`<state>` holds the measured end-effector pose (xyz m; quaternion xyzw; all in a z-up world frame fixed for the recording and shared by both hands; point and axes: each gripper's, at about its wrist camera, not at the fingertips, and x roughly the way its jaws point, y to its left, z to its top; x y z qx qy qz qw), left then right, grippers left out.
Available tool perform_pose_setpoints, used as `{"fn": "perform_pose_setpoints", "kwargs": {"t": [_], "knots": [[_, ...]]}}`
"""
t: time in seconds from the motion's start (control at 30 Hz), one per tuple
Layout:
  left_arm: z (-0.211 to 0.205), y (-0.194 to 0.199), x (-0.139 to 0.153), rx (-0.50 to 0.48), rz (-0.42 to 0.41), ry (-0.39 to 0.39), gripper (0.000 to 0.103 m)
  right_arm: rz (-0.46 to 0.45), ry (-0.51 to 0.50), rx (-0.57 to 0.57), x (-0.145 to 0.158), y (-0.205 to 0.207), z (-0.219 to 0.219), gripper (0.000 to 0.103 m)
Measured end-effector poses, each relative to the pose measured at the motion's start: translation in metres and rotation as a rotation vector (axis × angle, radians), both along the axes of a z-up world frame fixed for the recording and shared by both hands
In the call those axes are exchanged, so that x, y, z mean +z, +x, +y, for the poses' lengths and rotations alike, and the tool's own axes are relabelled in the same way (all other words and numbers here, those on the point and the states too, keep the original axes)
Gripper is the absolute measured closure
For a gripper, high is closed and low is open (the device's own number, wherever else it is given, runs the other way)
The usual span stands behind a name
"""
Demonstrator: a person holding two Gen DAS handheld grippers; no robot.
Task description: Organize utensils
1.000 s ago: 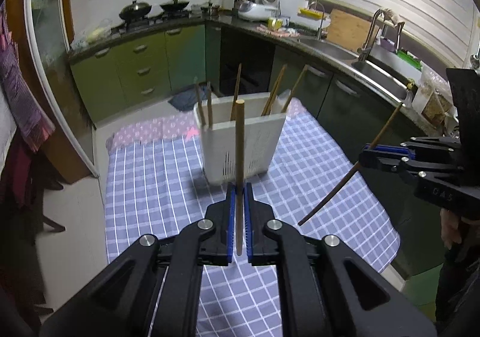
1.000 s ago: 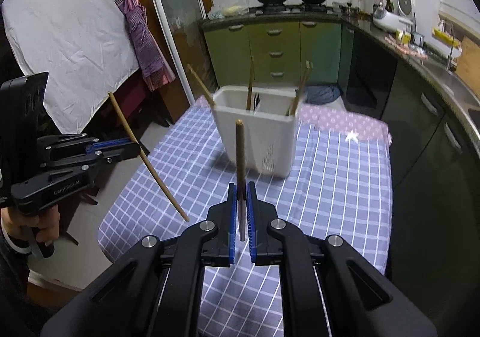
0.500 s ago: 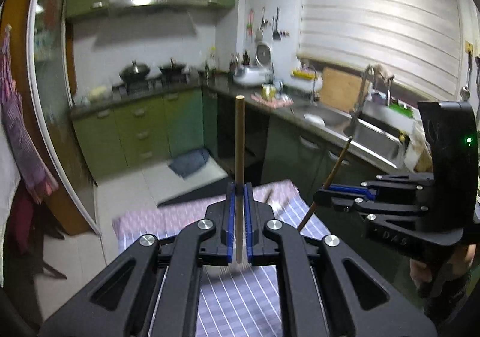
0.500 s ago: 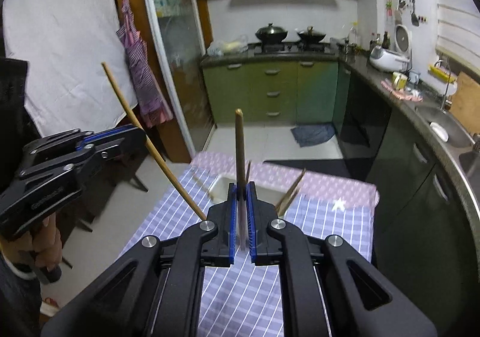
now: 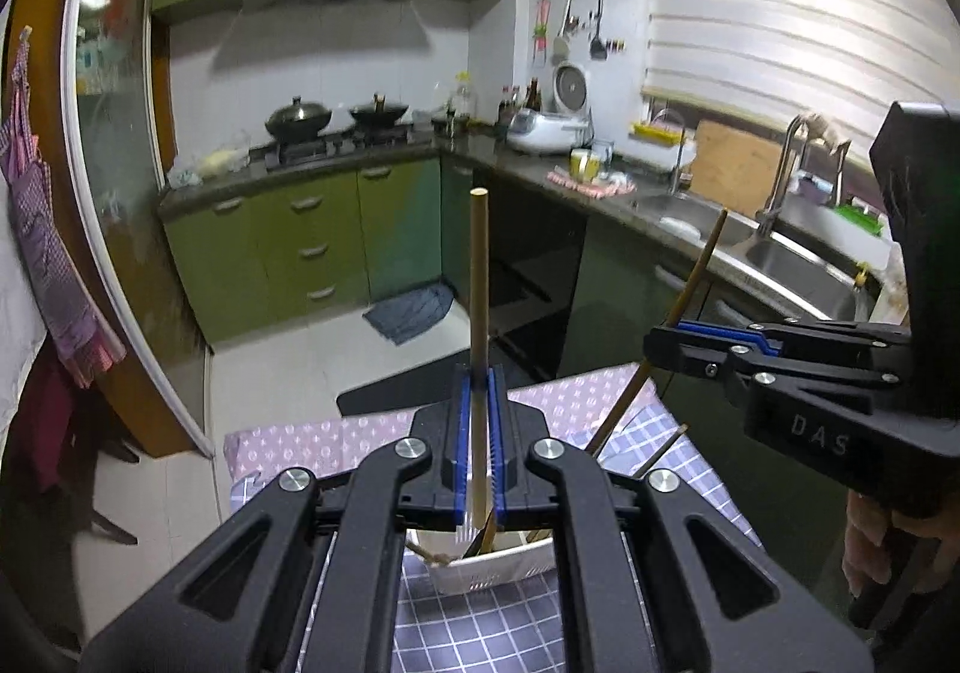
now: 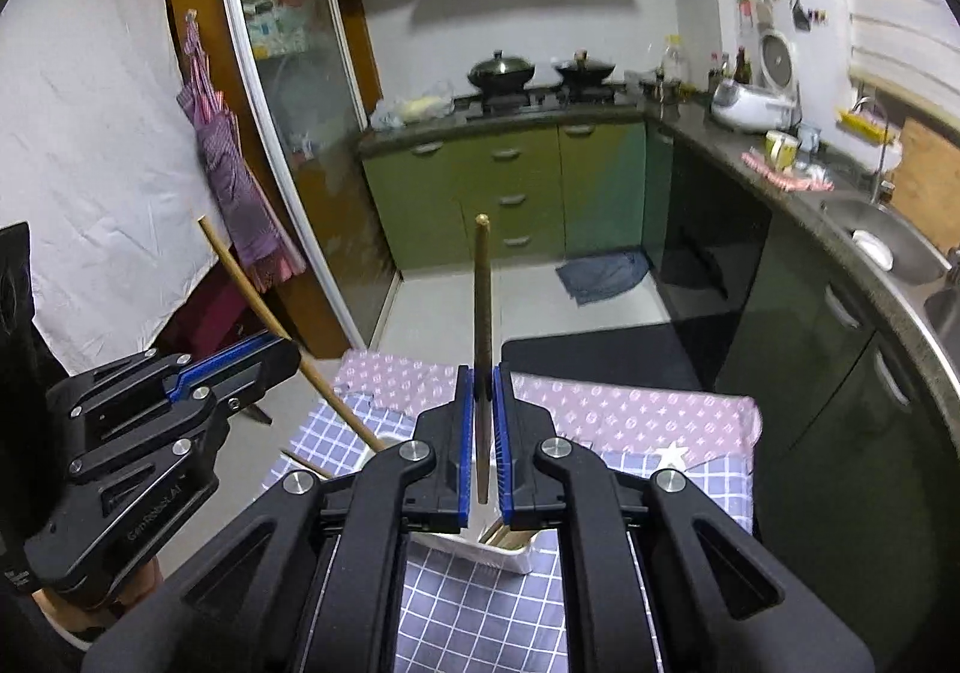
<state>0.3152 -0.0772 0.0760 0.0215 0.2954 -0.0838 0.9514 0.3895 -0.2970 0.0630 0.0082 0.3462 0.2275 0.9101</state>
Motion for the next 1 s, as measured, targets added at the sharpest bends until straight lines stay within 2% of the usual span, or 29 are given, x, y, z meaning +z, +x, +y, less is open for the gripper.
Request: {"fn": "perform_pose_setpoints", "kwargs": {"t": [0.23, 0.3, 0.4, 0.47, 0.53, 0.6, 0.67, 0.7, 0.73, 0.8, 0.83, 0.9, 1.0], "knots": [[-0.003, 0.005, -0.036, -0.004, 0.067, 0.025, 0.096, 0.072, -0.035, 0.015, -0.048, 0.010, 0.009, 0.095], [-0.003, 0.005, -0.040, -0.003, 0.073, 0.025, 0.090, 0.076, -0.037, 0.016, -0.055, 0.007, 0.010, 0.094], [-0.003, -0.001, -0.036, 0.000, 0.052, 0.028, 0.076, 0.060, -0.033, 0.021, -0.054, -0.003, 0.009, 0.088], [-0.001, -0.011, -0.027, 0.003, 0.013, 0.025, 0.054, 0.038, -0.018, 0.026, -0.047, -0.017, 0.005, 0.088], [0.000, -0.023, -0.017, 0.005, -0.020, 0.010, 0.051, -0.001, 0.006, 0.030, -0.037, -0.040, -0.001, 0.087], [0.005, -0.042, -0.011, -0.002, -0.050, -0.008, 0.040, -0.038, 0.029, 0.027, -0.032, -0.063, -0.010, 0.079], [0.012, -0.067, -0.009, -0.001, -0.085, -0.033, 0.018, -0.080, 0.059, 0.023, -0.034, -0.100, -0.024, 0.068], [0.017, -0.083, -0.011, 0.004, -0.101, -0.048, 0.014, -0.087, 0.067, 0.023, -0.036, -0.112, -0.028, 0.062], [0.020, -0.095, -0.014, 0.009, -0.108, -0.058, 0.011, -0.097, 0.074, 0.017, -0.043, -0.130, -0.036, 0.057], [0.028, -0.120, -0.024, 0.023, -0.104, -0.075, 0.009, -0.120, 0.077, -0.011, -0.061, -0.164, -0.049, 0.030], [0.034, -0.139, -0.035, 0.038, -0.096, -0.090, 0.009, -0.130, 0.076, -0.021, -0.068, -0.177, -0.053, 0.026], [0.043, -0.165, -0.051, 0.049, -0.091, -0.108, 0.009, -0.158, 0.070, -0.060, -0.083, -0.205, -0.062, 0.007], [0.048, -0.203, -0.066, 0.074, -0.099, -0.090, 0.009, -0.233, 0.044, -0.123, -0.102, -0.250, -0.071, 0.005]]}}
